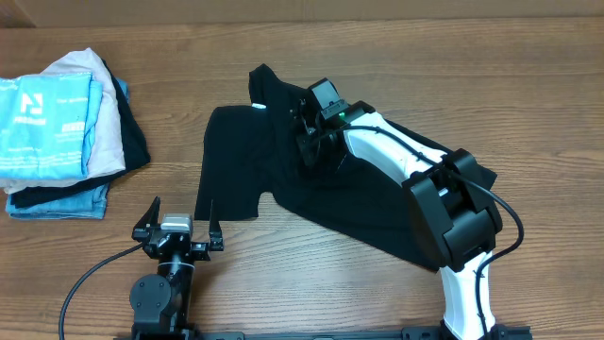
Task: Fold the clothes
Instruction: 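Release the shirt and lift the right gripper up and right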
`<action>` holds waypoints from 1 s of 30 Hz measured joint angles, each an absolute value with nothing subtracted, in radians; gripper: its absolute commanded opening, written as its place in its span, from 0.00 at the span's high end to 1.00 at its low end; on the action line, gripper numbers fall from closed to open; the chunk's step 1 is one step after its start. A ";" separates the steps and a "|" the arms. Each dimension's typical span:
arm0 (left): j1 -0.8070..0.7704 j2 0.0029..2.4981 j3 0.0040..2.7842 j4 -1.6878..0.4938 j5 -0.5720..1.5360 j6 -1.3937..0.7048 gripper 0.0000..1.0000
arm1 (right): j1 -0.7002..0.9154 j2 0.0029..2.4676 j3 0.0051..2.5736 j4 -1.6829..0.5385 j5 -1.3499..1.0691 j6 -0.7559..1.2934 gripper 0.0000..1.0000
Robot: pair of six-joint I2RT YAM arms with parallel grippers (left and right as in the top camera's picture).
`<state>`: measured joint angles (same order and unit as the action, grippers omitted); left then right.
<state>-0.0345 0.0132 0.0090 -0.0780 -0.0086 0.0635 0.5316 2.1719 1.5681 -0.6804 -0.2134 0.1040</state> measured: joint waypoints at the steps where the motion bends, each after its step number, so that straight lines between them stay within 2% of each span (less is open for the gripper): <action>1: -0.035 0.013 0.009 -0.078 -0.009 0.064 0.00 | 0.532 2.167 1.580 -0.683 -0.213 0.104 0.96; 8: -0.035 0.013 0.009 -0.078 -0.009 0.064 0.00 | 0.504 2.129 1.752 -0.750 -0.167 0.019 0.96; 14: -0.035 0.013 0.009 -0.078 -0.009 0.064 0.00 | 0.408 2.129 1.771 -0.622 -0.145 -0.043 0.96; 25: -0.035 0.013 0.009 -0.078 -0.009 0.064 0.00 | 0.228 2.135 1.782 -0.022 -0.110 -0.132 0.96; 30: -0.035 0.013 0.009 -0.078 -0.008 0.064 0.00 | 0.200 2.322 1.799 0.241 -0.104 -0.133 0.95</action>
